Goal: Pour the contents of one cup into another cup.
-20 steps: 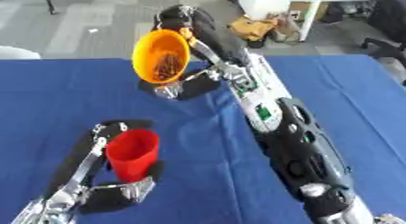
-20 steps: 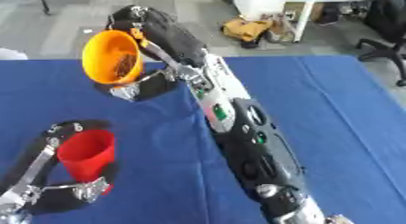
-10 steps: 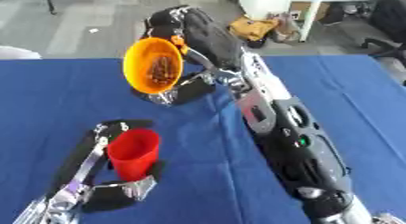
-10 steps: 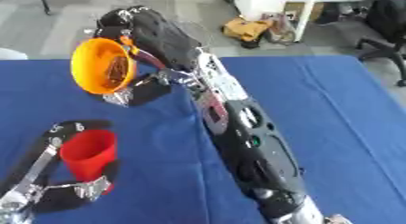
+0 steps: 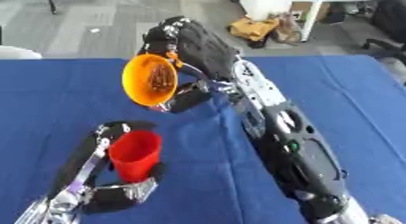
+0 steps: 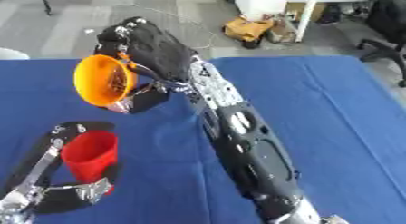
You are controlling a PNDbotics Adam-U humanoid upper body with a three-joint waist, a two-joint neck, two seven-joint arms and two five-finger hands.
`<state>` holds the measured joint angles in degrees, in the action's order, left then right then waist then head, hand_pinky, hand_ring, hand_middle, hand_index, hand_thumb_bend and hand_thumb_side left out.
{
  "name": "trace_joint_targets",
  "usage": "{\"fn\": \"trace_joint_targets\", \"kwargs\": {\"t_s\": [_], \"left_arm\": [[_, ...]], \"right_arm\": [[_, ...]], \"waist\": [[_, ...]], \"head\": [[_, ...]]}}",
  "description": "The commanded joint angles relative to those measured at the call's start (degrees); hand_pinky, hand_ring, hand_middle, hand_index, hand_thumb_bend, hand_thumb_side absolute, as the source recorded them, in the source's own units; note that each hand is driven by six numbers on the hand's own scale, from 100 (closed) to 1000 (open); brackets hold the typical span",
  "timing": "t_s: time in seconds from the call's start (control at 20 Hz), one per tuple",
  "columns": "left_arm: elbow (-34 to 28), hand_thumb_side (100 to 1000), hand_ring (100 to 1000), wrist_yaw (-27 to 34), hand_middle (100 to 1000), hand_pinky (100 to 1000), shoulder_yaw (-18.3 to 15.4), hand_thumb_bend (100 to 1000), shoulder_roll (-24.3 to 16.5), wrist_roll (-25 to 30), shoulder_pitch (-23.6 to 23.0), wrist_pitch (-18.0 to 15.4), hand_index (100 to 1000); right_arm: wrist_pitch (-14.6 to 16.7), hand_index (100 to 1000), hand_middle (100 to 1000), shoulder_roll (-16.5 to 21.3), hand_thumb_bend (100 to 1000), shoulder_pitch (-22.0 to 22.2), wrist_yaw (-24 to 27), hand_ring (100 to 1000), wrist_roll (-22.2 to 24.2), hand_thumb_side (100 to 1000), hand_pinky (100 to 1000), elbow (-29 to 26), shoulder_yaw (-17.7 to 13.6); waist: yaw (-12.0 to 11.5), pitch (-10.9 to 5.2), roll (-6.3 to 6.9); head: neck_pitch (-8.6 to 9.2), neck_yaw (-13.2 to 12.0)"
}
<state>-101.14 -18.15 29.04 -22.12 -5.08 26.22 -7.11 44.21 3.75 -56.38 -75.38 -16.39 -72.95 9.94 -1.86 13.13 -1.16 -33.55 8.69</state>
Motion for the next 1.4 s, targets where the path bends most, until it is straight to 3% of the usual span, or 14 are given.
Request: {"fn": "trace_joint_targets", "kwargs": {"t_s": [0.05, 0.65, 1.4], "left_arm": [[-1.0, 328, 373, -0.2, 437, 100, -0.3, 100, -0.4, 0.2, 0.5, -0.1, 804], [-1.5, 337, 374, 0.1, 439, 100, -0.3, 100, -0.5, 0.6, 0.6, 0.0, 805], [-0.7, 345, 377, 0.0, 449, 100, -0.6, 100, -0.3, 0.7, 0.5, 0.3, 806]], "right_arm": [[0.1, 265, 195, 0.1, 100, -0.8, -2.5, 210, -2.2, 504, 398, 0.3, -0.1], [0.6, 286, 222, 0.1, 100, -0.7, -11.0, 234, -8.2, 585, 398, 1.9, 0.1], [-1.8, 304, 246, 0.2, 100, -1.0, -22.1, 257, -17.0, 550, 391, 0.5, 0.6]], "waist": [[-0.1, -1.07, 0.23], [0.0, -1.07, 0.34], [0.1, -1.15, 0.29]], "head": [[0.79, 0.1], [1.04, 0.3], [1.25, 0.4]]}}
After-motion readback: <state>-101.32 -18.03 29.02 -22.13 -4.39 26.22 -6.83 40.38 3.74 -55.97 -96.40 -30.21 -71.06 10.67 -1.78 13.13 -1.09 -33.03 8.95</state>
